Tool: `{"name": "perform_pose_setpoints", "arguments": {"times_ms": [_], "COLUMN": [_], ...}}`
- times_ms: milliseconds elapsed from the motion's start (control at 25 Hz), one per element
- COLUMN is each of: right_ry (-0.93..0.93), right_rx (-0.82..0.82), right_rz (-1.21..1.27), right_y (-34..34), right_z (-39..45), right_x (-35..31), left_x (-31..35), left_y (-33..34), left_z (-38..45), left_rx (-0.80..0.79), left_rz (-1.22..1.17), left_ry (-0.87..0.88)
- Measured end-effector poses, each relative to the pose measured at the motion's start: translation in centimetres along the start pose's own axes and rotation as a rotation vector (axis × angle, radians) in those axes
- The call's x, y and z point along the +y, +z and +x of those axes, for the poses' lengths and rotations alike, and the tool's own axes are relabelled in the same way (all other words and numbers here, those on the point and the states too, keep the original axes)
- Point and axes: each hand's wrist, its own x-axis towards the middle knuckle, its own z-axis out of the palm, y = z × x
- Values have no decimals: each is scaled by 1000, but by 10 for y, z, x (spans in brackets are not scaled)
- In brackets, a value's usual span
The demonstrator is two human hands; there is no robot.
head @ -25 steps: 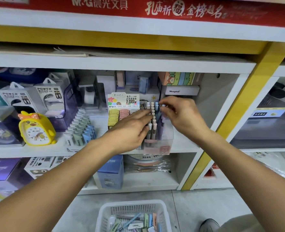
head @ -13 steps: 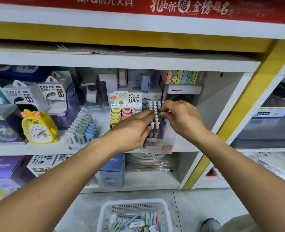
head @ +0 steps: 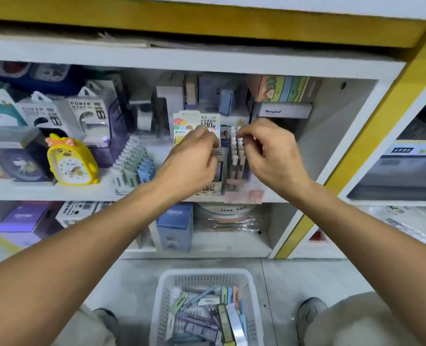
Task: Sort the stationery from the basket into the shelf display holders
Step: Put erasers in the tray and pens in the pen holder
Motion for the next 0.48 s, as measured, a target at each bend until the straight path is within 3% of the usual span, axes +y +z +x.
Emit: {"name": "perform_pose_setpoints", "arguments": {"times_ms": [40, 120, 240, 320, 480], "right_ry": [-29, -10, 49, 113, 416], "right_rx": [-13, -198, -793, -1118, -1344], "right_rz": [-6, -54, -151, -179, -152], "right_y": [4, 21, 59, 93, 152], "right_z": [-12, -49, -117, -165, -246], "right_x": [-10, -26, -31, -26, -10], "left_x": [-1, -7, -23, -39, -63], "left_y": [-1, 10, 54, 88, 154], "left_z": [-7, -34, -88, -127, -190], "left_rx": [10, -192, -730, -987, -1169], "left_rz": [8, 88, 234, 257, 194], "left_ry": [-29, -67, -107, -139, -286]}}
